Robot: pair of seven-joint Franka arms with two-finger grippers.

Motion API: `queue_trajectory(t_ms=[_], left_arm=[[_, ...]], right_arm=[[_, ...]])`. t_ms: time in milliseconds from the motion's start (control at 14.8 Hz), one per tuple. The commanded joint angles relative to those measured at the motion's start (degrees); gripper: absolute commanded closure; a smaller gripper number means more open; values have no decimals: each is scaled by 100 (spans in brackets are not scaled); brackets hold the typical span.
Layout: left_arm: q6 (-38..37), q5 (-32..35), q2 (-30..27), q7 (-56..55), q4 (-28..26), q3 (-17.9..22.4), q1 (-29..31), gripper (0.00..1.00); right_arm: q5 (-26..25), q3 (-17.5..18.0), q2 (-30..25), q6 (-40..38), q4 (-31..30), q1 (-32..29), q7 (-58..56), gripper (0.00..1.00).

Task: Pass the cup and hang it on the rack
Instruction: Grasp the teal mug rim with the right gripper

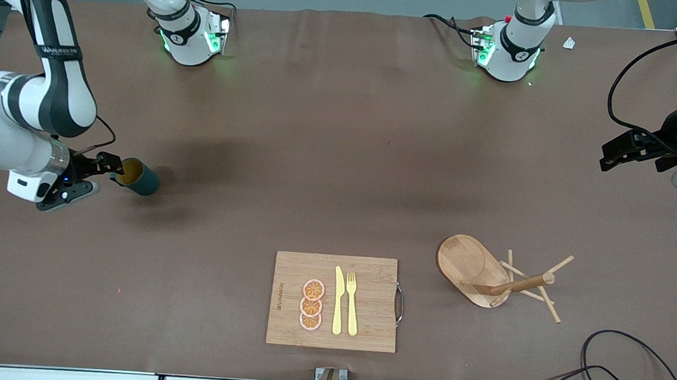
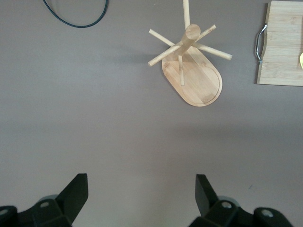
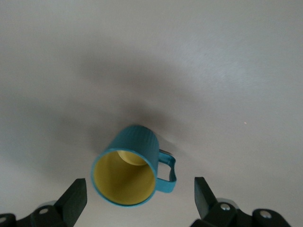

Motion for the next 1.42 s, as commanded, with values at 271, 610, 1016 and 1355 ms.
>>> queue_trajectory(t_ms=[271, 610, 1016, 1355], left_arm=[[5, -97, -29, 88, -7, 0, 30, 0], [5, -106, -20, 71, -7, 0, 30, 0], [5, -106, -20, 88, -7, 0, 30, 0], [5, -97, -20, 88, -7, 0, 30, 0]], right_arm=[[110, 66, 538, 596, -109, -223, -1189, 25], [119, 66, 635, 658, -214, -197, -1259, 80], [145, 66, 451, 194, -188, 154, -788, 100], [136, 223, -112, -309, -153, 1067, 882, 100]])
